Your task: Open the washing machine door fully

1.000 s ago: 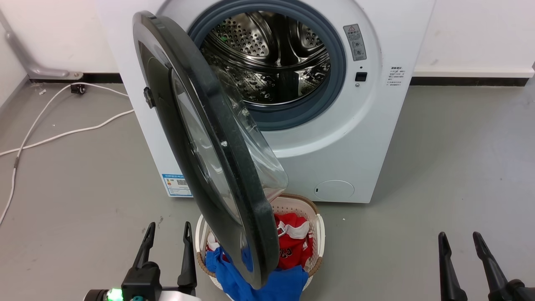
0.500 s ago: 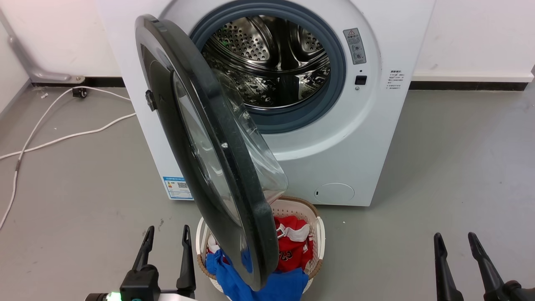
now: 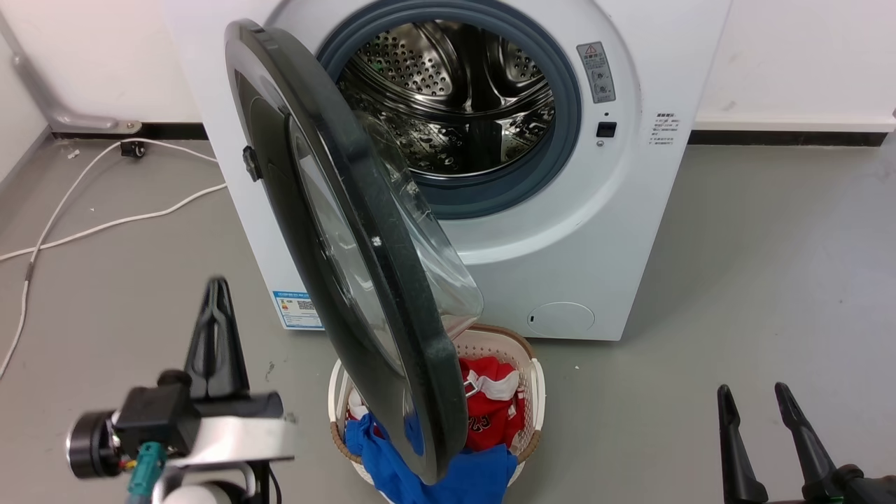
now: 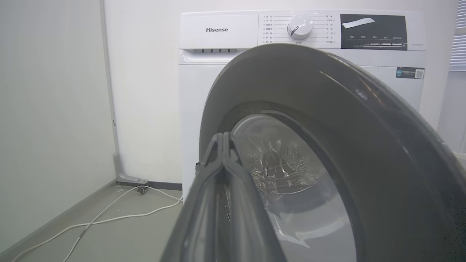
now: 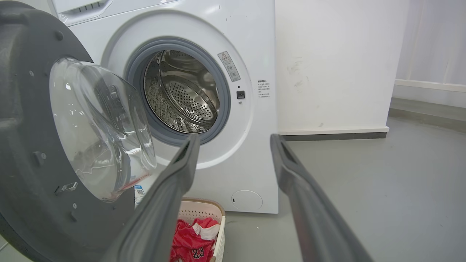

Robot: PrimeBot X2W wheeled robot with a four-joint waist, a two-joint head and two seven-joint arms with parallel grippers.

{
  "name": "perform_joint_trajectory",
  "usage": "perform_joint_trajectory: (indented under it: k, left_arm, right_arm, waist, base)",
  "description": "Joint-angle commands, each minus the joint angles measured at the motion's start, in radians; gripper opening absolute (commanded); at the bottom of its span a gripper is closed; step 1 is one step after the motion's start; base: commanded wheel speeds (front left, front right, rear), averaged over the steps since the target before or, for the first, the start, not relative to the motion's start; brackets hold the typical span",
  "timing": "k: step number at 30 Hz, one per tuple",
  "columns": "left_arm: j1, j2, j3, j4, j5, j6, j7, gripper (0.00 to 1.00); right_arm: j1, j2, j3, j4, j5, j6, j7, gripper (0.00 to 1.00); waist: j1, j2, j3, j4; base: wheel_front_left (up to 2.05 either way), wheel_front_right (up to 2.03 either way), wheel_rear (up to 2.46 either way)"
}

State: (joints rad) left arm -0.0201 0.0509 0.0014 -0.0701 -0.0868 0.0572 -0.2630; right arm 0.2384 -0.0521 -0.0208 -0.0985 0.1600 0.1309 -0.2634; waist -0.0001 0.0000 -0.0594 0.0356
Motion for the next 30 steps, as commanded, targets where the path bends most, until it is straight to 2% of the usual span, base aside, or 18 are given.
perform_joint_trajectory:
  k: [1,7,14,30]
  left_arm:
    - [-0.015,-0.001,0.000,-0.014,0.008,-0.006,-0.003,0.00]
    - [-0.095,-0.001,-0.047,-0.143,0.021,-0.031,-0.003,0.00]
    - [-0.166,-0.001,-0.194,-0.254,0.031,-0.041,-0.003,0.00]
    - [-0.193,-0.001,-0.591,-0.263,0.013,-0.069,-0.003,0.00]
  right_arm:
    - [-0.012,0.003,0.003,-0.005,0.002,0.000,-0.002,1.00]
    - [-0.019,0.003,0.010,-0.001,0.001,0.000,-0.002,1.00]
    - [-0.026,0.003,0.020,-0.002,-0.001,0.000,-0.002,1.00]
    - [-0.035,0.003,0.043,0.004,-0.007,0.000,-0.002,1.00]
  waist:
    - [0.0001,0.0000,0.001,0.000]
    - [0.0001,0.0000,0.007,-0.001]
    - [0.0001,0.0000,0.012,-0.005]
    - [0.0001,0.0000,0.019,-0.023]
  base:
    - [0.00,0.00,0.00]
    - [0.00,0.00,0.00]
    - [0.00,0.00,0.00]
    - [0.00,0.00,0.00]
